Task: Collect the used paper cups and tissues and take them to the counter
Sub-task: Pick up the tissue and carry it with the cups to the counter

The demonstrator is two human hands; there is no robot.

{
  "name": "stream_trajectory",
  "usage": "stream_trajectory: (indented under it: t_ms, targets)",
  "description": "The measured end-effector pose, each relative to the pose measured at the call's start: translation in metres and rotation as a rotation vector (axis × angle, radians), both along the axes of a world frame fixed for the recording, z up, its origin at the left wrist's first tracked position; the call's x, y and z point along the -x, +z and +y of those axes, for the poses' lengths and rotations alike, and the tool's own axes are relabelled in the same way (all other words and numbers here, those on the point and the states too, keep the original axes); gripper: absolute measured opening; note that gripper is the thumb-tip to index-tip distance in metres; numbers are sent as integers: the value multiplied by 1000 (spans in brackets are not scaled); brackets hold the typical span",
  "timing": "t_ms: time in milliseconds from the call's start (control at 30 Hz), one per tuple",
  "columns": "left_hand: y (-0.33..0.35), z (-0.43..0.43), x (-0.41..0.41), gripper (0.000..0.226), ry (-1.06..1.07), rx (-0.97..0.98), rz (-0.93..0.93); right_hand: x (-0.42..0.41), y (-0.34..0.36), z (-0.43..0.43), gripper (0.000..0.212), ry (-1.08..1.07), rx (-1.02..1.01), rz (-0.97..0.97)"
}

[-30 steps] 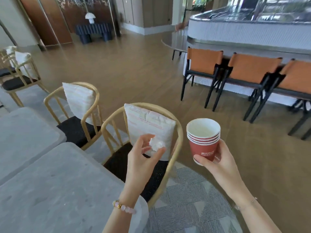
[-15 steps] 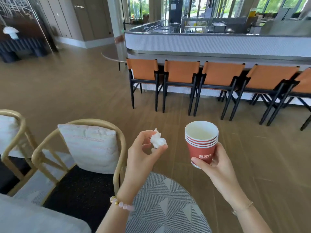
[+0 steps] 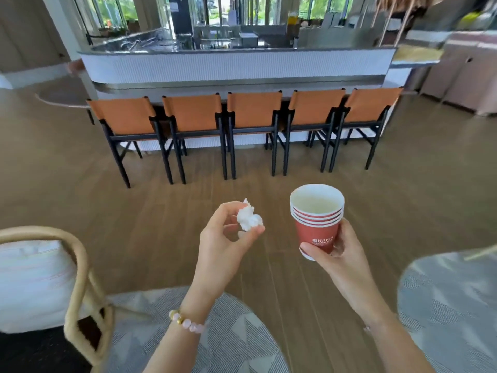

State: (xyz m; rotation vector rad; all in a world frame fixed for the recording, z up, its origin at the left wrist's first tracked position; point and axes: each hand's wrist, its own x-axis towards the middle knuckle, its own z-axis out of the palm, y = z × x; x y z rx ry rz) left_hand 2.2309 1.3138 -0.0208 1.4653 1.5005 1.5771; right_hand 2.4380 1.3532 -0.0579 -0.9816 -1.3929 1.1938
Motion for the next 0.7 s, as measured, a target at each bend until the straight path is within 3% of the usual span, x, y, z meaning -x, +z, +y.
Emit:
stream_trajectory:
  t_ms: [333, 700]
  targets:
    - [2, 87, -82, 29, -249, 0, 12, -80, -10, 38, 62, -286, 20, -19]
    - [10, 271, -124, 30, -432, -42, 35, -113, 0, 182, 61, -502, 17, -23]
